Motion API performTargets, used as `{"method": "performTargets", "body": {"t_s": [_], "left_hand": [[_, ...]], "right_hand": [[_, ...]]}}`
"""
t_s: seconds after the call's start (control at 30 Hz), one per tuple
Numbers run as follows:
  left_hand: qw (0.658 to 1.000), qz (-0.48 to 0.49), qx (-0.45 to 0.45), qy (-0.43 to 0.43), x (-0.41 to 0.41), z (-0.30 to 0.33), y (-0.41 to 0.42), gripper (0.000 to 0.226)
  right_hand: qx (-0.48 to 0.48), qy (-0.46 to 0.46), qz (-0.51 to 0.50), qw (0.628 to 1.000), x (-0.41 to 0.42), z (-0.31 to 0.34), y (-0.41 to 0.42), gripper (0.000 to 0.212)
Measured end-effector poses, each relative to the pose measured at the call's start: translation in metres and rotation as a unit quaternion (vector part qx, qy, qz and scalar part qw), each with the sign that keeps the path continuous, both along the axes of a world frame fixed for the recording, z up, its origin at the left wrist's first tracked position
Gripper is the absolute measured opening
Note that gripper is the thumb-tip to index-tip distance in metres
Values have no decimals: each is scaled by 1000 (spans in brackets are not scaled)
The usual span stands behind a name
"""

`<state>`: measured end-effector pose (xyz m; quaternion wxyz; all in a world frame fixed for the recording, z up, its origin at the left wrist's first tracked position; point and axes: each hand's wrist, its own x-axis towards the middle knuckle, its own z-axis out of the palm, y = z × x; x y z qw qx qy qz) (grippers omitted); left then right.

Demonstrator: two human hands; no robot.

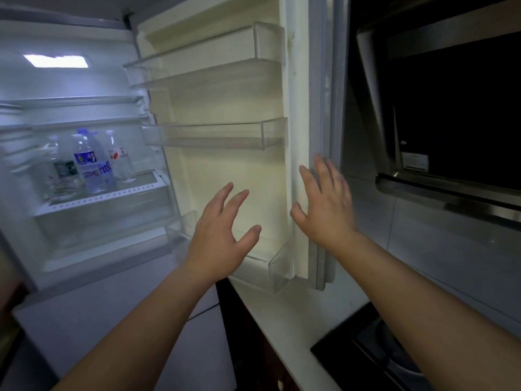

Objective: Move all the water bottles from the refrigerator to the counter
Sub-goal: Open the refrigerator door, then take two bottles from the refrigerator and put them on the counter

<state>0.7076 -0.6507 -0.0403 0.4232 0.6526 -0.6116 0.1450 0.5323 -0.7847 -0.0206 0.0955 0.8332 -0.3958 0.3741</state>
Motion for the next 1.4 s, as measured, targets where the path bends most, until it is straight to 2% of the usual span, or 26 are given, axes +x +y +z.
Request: {"method": "performTargets", "body": {"t_s": [0.13,0.23,0.77,0.9,1.03,1.27,1.4], "left_hand": [[1000,7,-3,24,17,-1,9,71],[999,15,-1,32,33,-3,19,72],[995,62,25,77,199,-23,85,78],[993,63,26,99,247,-20,108,70],[993,84,29,72,293,-14,126,64],[985,162,39,43,347,-11,154,77],[980,186,47,52,368,-11,162,75]], "right_hand": [[28,-5,106,994,16,9,25,69],[33,0,143,989,36,9,37,69],[75,4,247,966,201,-6,77,65],[88,7,287,954,249,-7,93,66],[95,12,307,947,297,-6,108,70],[87,21,346,934,360,-10,127,67],[92,28,356,929,392,-9,121,73]]}}
